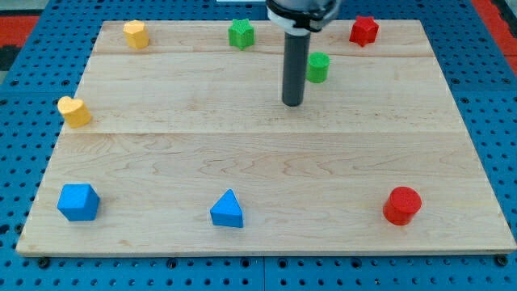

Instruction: Push red circle a bit left

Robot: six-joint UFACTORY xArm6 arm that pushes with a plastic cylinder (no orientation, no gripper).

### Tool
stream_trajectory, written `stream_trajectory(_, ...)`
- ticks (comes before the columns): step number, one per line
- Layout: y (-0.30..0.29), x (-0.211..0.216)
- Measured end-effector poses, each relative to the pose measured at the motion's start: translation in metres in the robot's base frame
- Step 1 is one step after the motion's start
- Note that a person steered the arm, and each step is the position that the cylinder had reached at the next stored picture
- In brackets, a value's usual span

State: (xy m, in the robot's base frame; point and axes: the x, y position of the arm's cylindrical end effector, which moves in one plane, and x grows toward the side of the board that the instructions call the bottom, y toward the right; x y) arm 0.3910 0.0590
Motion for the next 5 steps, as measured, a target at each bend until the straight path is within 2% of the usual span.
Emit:
stream_trajectory(1, 0.038, 0.044)
stream_trajectory(2, 0.131, 0.084)
stream_trajectory(3, 0.146, 0.085)
stream_trajectory(5, 0.209, 0.151)
